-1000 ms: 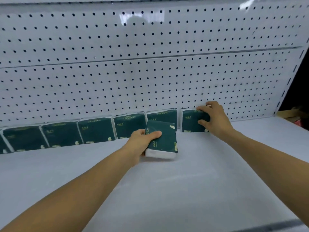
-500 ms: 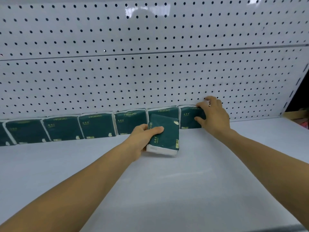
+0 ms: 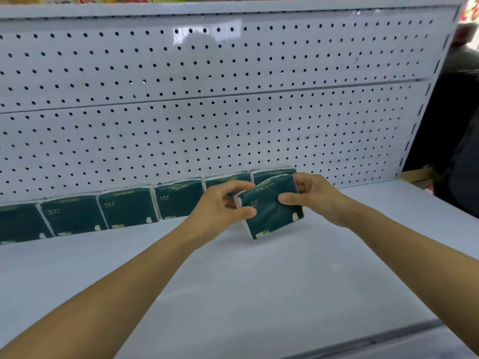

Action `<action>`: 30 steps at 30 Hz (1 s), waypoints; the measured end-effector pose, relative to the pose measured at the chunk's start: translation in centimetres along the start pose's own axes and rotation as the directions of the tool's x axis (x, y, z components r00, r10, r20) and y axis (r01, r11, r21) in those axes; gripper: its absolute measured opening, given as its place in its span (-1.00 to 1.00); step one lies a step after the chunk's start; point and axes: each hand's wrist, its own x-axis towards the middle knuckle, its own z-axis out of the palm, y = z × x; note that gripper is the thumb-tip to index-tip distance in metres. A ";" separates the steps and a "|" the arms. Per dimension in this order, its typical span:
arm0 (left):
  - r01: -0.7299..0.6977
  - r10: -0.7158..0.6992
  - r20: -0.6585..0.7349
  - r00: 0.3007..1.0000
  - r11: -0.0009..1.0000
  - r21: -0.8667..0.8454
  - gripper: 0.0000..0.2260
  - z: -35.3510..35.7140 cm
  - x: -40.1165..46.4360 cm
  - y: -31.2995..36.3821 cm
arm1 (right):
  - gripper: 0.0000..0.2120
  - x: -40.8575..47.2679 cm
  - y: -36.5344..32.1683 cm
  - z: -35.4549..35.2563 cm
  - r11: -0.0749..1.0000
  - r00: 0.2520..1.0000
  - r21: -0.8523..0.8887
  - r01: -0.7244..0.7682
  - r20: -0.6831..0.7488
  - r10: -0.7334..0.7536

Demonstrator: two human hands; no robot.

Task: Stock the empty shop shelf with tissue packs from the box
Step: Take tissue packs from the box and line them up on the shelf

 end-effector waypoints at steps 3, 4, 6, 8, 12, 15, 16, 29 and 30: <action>-0.047 0.041 0.053 0.998 0.993 0.112 -0.63 1.8 0.6 -0.3 | -0.70 -1.0 2.2 -1.8 0.999 0.998 -0.040 -0.027 -0.055 0.025; -0.070 0.057 0.088 0.995 0.987 0.148 -0.63 2.4 1.0 -0.3 | -0.74 -1.3 2.8 -2.4 0.998 0.996 -0.055 -0.035 -0.080 0.030; -0.149 0.115 0.133 0.984 0.949 0.278 -0.62 3.1 2.1 -0.6 | -0.79 -1.9 3.7 -4.0 0.996 0.989 -0.078 -0.046 -0.142 0.035; -0.222 0.196 0.104 0.975 0.865 0.451 -0.57 3.3 3.8 -0.8 | -0.80 -2.2 4.5 -6.2 0.995 0.973 -0.073 -0.062 -0.226 0.044; -0.237 0.331 0.034 0.943 0.598 0.766 -0.40 3.8 7.4 -1.9 | -0.78 -1.4 6.3 -10.4 0.994 0.917 -0.039 -0.103 -0.390 0.080; -0.278 0.377 0.135 0.916 0.355 0.893 -0.31 4.5 9.6 -3.6 | -0.78 0.3 7.3 -12.0 0.992 0.883 -0.014 -0.122 -0.457 0.102; -0.278 0.366 0.162 0.917 0.293 0.915 -0.29 4.8 10.2 -4.1 | -0.77 1.0 7.6 -12.2 0.992 0.876 -0.011 -0.124 -0.471 0.105; -0.281 0.519 0.180 0.835 0.122 0.952 -0.21 5.4 12.8 -7.4 | -0.68 6.5 7.6 -11.1 0.980 0.813 -0.115 -0.162 -0.579 0.066; -0.276 0.516 0.178 0.838 0.119 0.954 -0.21 5.5 12.8 -7.4 | -0.69 6.6 7.6 -11.0 0.977 0.809 -0.132 -0.166 -0.585 0.058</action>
